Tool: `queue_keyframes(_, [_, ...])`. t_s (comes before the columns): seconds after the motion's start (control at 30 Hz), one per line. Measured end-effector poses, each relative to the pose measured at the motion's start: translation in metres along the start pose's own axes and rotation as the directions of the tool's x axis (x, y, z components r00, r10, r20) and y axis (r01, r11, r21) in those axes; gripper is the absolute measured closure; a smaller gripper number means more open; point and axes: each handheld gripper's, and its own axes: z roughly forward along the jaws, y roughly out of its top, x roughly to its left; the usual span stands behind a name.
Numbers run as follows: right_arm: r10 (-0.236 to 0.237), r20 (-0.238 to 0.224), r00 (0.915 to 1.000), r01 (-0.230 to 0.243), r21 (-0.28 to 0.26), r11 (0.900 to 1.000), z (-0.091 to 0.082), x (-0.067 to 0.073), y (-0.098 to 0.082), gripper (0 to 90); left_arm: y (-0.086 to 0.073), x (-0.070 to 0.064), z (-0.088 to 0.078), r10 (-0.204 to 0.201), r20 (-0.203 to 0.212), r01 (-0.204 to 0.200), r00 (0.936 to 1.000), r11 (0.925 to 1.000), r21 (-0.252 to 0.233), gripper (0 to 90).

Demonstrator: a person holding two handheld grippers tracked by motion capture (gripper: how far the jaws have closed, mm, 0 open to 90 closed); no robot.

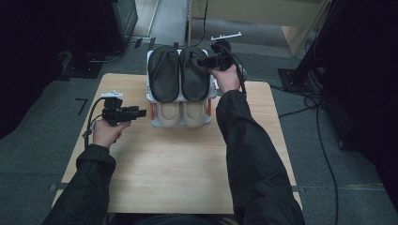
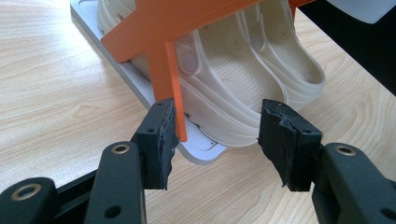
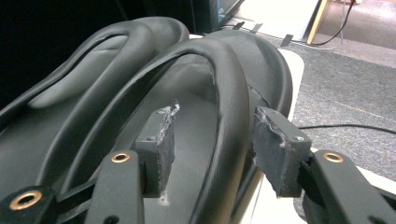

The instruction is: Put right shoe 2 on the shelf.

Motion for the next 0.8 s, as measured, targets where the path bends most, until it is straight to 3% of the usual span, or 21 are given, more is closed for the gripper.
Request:
queue_keyframes(0.2, [-0.008,-0.033,0.9994,0.007,-0.031,0.999,-0.02,-0.006,-0.011,49.2,-0.001,-0.001,0.002,0.008,-0.003,-0.008,1.0,0.9999,0.01,45.4])
queue_keyframes(0.37, [-0.039,-0.032,0.9987,0.038,-0.051,0.998,-0.04,-0.015,-0.025,49.4,-0.002,-0.002,0.003,0.009,-0.009,-0.009,0.9999,0.9999,0.011,44.9])
queue_keyframes(0.8, [-0.05,-0.02,0.9986,0.048,-0.065,0.997,-0.056,-0.036,-0.061,49.7,-0.003,-0.002,0.004,0.019,-0.014,-0.019,0.9997,0.9997,0.018,44.6])
